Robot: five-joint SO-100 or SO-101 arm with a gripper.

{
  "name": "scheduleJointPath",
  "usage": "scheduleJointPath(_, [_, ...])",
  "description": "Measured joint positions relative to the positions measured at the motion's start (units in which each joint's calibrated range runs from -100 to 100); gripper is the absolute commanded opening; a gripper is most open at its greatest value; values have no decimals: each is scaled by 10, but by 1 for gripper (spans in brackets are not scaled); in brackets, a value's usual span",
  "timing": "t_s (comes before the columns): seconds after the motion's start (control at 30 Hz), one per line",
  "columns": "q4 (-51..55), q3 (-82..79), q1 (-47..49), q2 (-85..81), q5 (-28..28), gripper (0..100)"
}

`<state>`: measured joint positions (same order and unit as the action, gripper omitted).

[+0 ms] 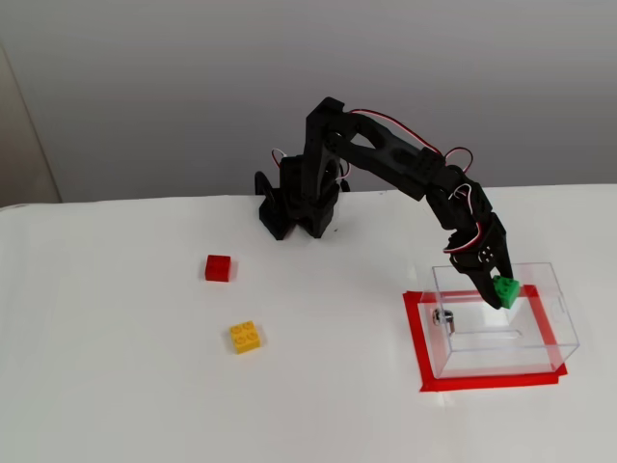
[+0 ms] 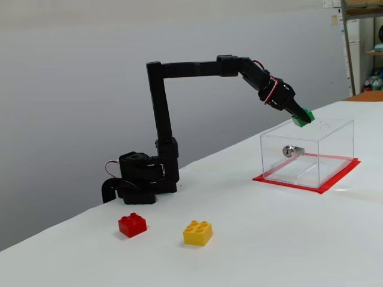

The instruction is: Pick the green lego brick and place it into the transparent box

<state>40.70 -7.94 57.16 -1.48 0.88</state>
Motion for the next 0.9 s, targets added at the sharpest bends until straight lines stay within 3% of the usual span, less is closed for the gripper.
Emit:
scheduleJointPath(0.33, [-2, 0, 0, 0, 0, 26])
scheduleJointPath(0.8, [-2, 0, 0, 0, 0, 26])
scheduleJointPath(0.9, [-2, 0, 0, 0, 0, 20])
